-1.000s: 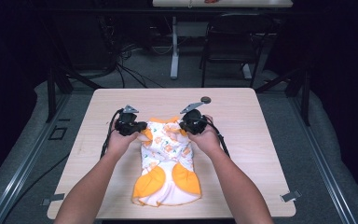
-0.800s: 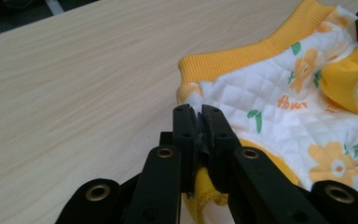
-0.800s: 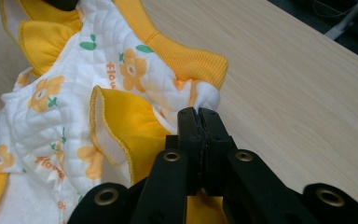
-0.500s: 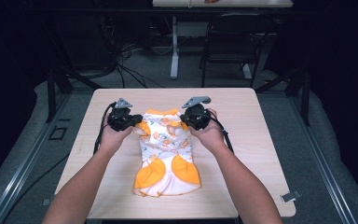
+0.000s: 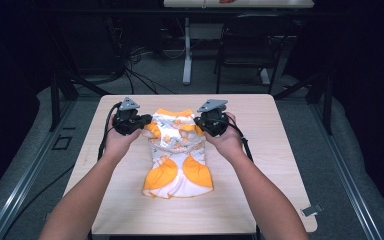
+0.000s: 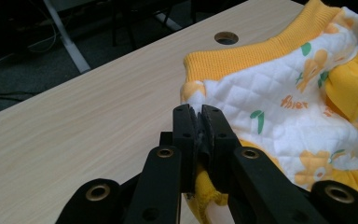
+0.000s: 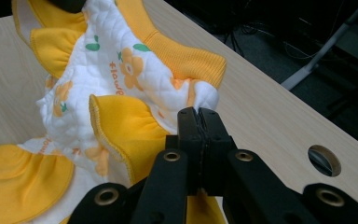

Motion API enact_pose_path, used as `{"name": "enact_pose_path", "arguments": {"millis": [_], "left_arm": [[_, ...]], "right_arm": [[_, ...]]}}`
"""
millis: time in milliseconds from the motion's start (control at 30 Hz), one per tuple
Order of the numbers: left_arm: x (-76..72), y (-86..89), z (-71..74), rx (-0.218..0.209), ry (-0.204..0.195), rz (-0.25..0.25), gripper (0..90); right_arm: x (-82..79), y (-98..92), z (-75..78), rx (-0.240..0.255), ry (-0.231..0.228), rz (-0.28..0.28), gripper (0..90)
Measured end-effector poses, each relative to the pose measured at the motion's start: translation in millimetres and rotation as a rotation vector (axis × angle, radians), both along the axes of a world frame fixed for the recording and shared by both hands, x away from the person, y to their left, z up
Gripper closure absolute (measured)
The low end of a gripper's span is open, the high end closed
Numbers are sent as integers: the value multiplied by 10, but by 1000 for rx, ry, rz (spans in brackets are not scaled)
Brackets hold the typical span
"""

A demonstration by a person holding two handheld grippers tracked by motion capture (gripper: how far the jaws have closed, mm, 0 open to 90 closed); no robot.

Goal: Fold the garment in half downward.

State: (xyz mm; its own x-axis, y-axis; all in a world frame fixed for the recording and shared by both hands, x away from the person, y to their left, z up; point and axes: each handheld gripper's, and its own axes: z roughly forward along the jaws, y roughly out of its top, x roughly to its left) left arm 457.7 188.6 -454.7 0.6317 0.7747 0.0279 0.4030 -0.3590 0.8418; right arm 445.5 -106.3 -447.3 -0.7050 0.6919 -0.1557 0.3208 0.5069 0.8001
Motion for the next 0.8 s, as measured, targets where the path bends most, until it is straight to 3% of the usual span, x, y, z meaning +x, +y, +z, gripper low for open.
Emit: {"name": "enact_pose_path", "arguments": {"millis": [300, 800], "left_arm": [[44, -79, 111, -1, -33, 5, 852], [18, -132, 54, 37, -21, -10, 853]], "right_arm": [[34, -56, 104, 15, -23, -22, 885], [6, -89, 28, -10, -16, -13, 883]]}}
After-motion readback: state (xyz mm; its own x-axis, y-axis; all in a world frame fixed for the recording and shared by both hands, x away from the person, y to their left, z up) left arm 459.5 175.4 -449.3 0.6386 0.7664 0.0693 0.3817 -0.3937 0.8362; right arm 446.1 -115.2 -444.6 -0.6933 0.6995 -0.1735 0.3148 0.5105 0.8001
